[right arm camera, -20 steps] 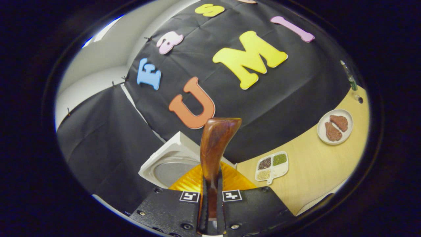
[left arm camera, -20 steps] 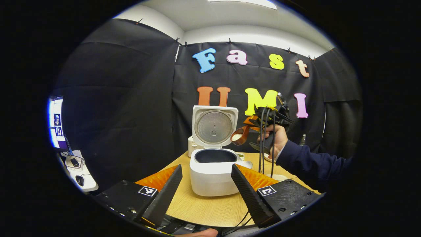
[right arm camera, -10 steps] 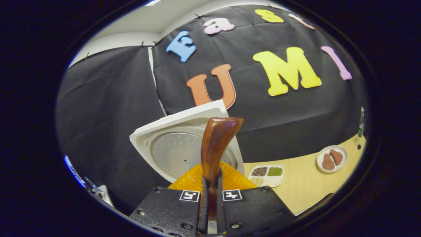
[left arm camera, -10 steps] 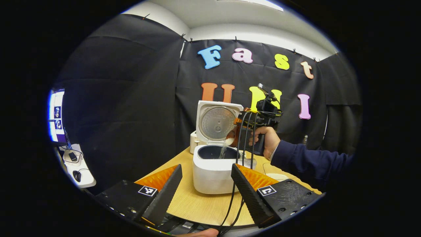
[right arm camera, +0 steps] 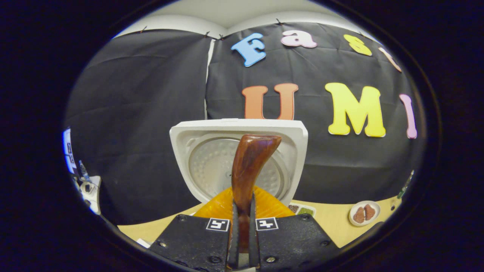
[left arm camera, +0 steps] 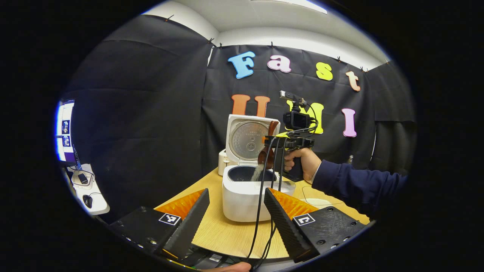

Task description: Close the left gripper, press the button to open the rice cooker; take a wooden spoon from the chopstick holder with the right hand, scoop a spoonful of rice and pour it into the rice cooker, then put the wooden spoon back into the chopstick holder.

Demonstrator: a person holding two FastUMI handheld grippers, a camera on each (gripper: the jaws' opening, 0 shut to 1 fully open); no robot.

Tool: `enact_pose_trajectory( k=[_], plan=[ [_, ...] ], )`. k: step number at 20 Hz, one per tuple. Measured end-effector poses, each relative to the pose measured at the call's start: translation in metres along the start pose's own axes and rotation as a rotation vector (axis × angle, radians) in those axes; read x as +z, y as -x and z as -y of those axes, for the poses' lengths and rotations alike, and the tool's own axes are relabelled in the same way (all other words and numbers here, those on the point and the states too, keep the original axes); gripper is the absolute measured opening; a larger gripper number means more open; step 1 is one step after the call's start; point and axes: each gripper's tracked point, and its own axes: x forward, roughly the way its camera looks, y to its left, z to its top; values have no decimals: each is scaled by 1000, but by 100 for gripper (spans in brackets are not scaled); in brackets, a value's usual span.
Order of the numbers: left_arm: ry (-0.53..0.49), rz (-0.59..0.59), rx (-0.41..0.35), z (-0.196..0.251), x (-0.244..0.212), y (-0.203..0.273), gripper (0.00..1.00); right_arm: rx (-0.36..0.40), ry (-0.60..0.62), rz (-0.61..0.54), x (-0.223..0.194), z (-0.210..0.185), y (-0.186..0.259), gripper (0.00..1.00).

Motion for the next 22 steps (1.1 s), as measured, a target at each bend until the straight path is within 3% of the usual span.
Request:
enact_pose_trajectory(
  k=[5,11,22],
  plan=[
    [-13,-5,24,-3,2,4,93,47,118,58,10,-13,17,12],
    [-46,15,52,9,12,10,93,30,232,164,27,-1,45,12],
    [-73,37,84,50,25,-21,92,-37,72,177,32,93,141,13]
  ],
)
